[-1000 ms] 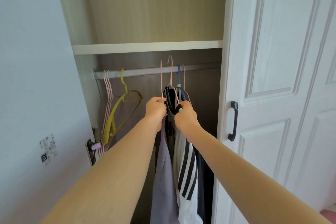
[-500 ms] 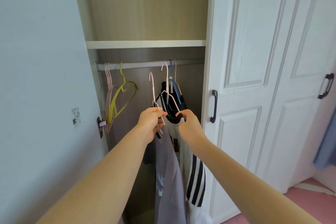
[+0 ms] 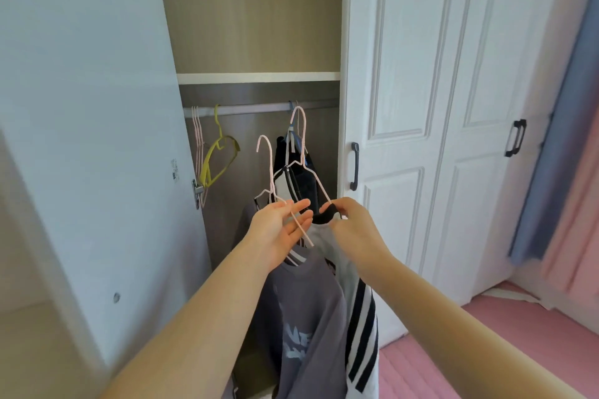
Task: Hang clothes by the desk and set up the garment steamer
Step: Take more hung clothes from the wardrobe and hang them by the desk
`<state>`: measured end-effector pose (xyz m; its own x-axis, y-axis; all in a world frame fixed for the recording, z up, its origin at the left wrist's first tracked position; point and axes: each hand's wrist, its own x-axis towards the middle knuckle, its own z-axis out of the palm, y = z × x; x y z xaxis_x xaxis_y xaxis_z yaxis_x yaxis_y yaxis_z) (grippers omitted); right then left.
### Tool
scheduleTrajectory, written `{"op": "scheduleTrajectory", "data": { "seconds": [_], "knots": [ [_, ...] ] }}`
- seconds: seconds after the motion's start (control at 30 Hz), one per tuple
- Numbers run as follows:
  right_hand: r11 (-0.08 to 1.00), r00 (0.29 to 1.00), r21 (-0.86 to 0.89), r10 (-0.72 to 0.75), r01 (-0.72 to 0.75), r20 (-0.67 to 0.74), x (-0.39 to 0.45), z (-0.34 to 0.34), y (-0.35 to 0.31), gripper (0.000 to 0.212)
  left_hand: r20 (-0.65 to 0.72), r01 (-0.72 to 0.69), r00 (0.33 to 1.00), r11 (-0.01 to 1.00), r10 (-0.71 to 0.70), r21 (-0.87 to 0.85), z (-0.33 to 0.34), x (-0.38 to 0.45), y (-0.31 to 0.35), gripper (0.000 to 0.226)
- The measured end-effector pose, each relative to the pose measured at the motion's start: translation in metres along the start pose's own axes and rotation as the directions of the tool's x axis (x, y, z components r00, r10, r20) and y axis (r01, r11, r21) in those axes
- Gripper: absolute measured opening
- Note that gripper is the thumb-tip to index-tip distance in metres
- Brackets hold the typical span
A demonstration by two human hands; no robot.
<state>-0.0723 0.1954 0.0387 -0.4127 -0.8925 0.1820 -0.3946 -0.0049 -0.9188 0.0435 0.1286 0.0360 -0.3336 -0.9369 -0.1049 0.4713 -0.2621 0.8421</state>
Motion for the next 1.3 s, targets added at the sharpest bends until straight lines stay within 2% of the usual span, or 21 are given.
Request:
{"op": "scheduleTrajectory", "data": {
  "seconds": [0.13,0.3,0.47,0.7,0.9,1.3],
  "knots": [
    [1.0,1.0,0.011,-0.001,0.002,-0.02,-0.036,-0.014,-0.006,0.028,0.07,-0.02,0.997,0.998,0.016,0.06,0.001,-0.04,-0.002,0.028],
    [1.0,0.998,0.012,-0.02,0.021,-0.053,-0.075,-0.029,-0.019,0.027,0.193,-0.019,0.981,0.999,0.009,0.046,0.007,-0.085,0.004,0.035],
    [0.998,0.995,-0.044,-0.039,0.035,-0.087,-0.117,-0.043,-0.027,0.03,0.281,0.032,0.959,0.998,-0.045,0.049,0.008,-0.125,0.007,0.032],
    [0.993,0.996,-0.113,-0.042,0.033,-0.076,-0.181,-0.057,-0.031,0.033,0.264,0.009,0.964,0.991,-0.044,0.131,0.001,-0.188,0.0,0.035],
    [0.989,0.997,-0.146,-0.032,0.021,-0.072,-0.251,-0.054,-0.037,0.033,0.28,-0.001,0.958,0.982,-0.053,0.188,-0.012,-0.258,-0.01,0.028],
    [0.987,0.998,-0.163,-0.013,0.004,-0.054,-0.373,-0.054,-0.057,0.031,0.285,-0.035,0.958,0.982,-0.02,0.186,-0.042,-0.383,-0.002,0.019]
  ]
}}
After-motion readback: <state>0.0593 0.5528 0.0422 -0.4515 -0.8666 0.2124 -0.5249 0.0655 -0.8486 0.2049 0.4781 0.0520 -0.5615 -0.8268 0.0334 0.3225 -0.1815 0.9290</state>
